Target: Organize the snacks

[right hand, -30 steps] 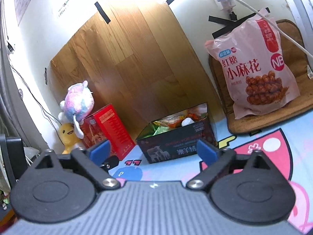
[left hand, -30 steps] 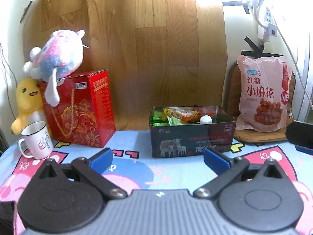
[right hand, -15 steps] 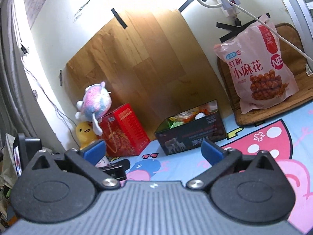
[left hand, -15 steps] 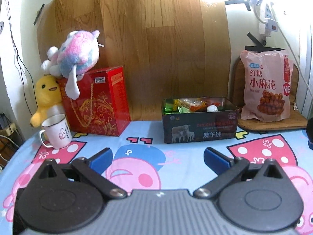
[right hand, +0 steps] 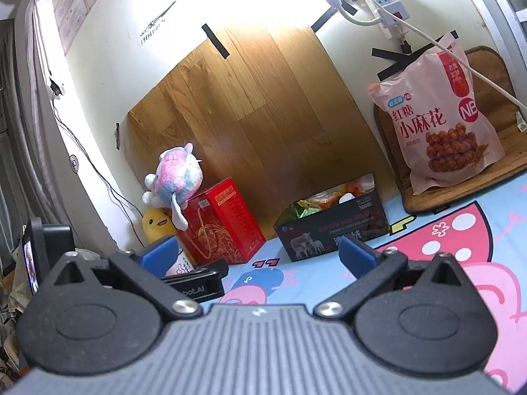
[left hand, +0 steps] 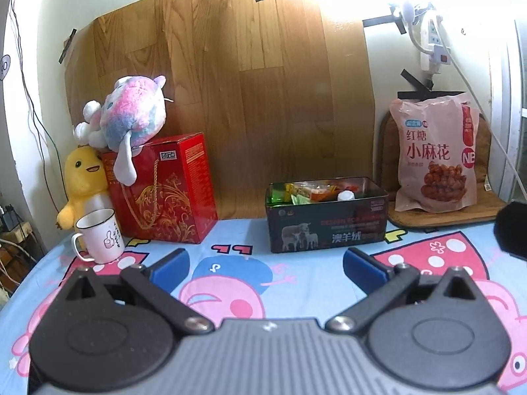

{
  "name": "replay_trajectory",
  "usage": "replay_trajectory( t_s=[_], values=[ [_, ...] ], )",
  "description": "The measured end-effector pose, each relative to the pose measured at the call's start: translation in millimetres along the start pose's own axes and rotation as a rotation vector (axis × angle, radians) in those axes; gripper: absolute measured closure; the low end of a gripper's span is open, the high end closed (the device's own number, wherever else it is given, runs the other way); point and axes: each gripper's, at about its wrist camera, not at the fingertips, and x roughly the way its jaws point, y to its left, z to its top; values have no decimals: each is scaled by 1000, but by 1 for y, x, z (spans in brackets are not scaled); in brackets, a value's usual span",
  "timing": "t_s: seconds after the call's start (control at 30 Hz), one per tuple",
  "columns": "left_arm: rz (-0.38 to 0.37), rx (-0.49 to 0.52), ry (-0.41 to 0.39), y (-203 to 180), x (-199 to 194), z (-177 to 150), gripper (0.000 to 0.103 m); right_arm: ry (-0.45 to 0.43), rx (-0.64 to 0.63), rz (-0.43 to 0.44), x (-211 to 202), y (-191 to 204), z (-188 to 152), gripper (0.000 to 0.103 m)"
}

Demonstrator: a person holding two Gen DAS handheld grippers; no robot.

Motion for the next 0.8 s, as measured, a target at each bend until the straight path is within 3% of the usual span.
replay_trajectory(
  t_s=[0.23, 0.8],
  values=[
    [-25, 11, 19, -8, 1, -2, 0, -3, 23, -16, -2, -6, -3, 0],
    [49, 53, 26, -22, 3, -9, 0, -7, 66, -33, -4, -16, -7, 0]
  ],
)
